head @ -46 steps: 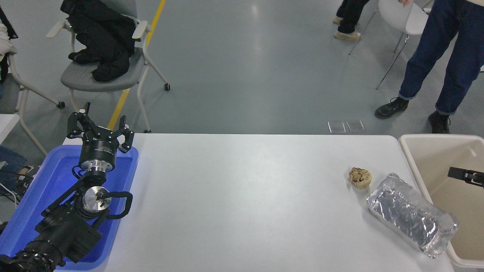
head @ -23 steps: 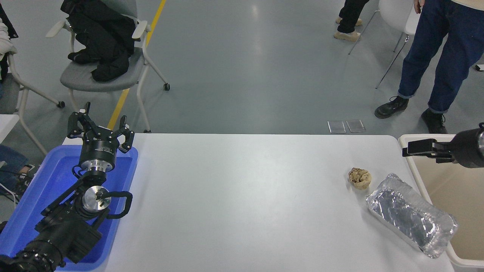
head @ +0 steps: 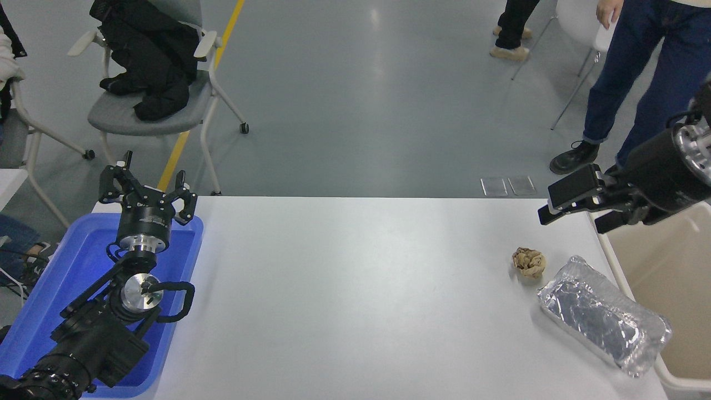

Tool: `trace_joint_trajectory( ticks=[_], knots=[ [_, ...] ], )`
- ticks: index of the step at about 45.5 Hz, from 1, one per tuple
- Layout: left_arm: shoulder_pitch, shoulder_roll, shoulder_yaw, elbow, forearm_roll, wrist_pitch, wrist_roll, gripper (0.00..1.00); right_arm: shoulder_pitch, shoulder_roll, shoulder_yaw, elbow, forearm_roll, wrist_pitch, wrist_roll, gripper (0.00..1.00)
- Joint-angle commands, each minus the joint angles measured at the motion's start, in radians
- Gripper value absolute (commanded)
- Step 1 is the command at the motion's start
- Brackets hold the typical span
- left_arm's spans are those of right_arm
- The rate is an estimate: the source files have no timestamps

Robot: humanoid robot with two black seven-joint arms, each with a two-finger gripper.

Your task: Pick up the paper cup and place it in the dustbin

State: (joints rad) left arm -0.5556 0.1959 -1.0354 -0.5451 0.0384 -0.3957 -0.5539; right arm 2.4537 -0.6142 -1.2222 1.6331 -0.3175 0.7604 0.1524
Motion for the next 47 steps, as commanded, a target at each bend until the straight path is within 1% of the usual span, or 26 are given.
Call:
trace_joint_trajectory(
  ticks=[1,8,25,33,47],
  knots=[
    [0.0,-0.001,0.0,0.001,0.0,0.0,0.0,0.99,0.08,0.097,-0.029,0.036,0.089,0.025,-0.001,1.0],
    [0.0,0.0,0.0,-0.001,0.0,0.0,0.0,0.99,0.09,0.136,-0.046,0.036,0.123,0.025,-0.001,1.0],
    [0.0,-0.001,0.0,0.001,0.0,0.0,0.0,0.99,0.074,0.195,-0.077,0.021,0.124,0.023,0.001,1.0],
    [0.0,0.0,0.0,0.001,0.0,0.0,0.0,0.99,0.053,0.263,-0.08,-0.002,0.135,-0.016,0.001,1.0],
    [0.0,-0.001,-0.002,-0.001,0.0,0.0,-0.001,0.99,0.028,0.32,-0.095,-0.019,0.155,-0.05,0.001,1.0]
  ],
)
